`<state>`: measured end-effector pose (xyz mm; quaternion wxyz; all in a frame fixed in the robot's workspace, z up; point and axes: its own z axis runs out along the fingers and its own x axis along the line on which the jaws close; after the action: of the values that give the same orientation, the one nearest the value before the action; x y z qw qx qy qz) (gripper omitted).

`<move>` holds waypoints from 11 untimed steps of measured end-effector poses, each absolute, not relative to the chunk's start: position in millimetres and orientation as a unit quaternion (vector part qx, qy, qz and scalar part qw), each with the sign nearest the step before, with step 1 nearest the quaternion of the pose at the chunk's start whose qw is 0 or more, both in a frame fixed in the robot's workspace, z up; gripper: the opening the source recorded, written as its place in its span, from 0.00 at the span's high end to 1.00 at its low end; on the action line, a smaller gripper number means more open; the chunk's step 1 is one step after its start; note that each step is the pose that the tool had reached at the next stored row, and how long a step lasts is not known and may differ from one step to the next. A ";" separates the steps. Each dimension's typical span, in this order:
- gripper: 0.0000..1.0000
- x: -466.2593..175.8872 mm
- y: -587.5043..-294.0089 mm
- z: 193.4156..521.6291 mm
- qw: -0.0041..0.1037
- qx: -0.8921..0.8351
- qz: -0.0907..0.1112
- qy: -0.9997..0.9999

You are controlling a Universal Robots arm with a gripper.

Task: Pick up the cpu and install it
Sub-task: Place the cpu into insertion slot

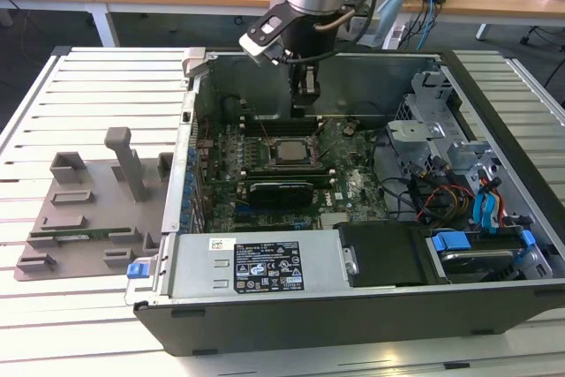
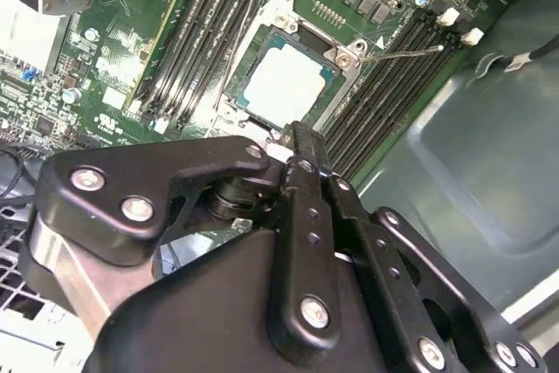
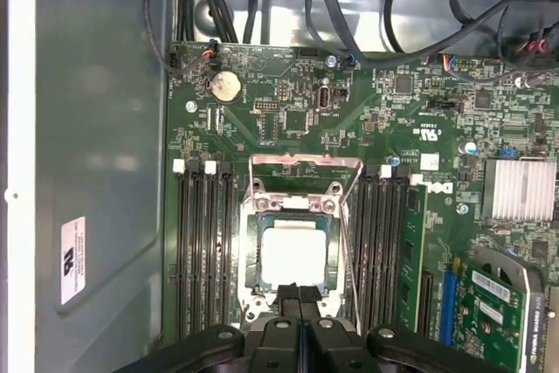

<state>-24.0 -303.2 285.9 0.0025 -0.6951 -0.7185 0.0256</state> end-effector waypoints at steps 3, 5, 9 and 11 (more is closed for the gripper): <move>0.89 -24.0 -303.2 294.1 0.002 -0.695 0.026 -0.718; 0.89 -24.0 -303.2 297.3 0.002 -0.695 0.026 -0.718; 0.89 -24.0 -303.2 305.7 0.002 -0.695 0.026 -0.718; 0.89 -24.0 -303.1 310.9 0.003 -0.695 0.026 -0.718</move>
<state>-24.0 -303.1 310.9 0.0025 -0.6951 -0.7185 0.0256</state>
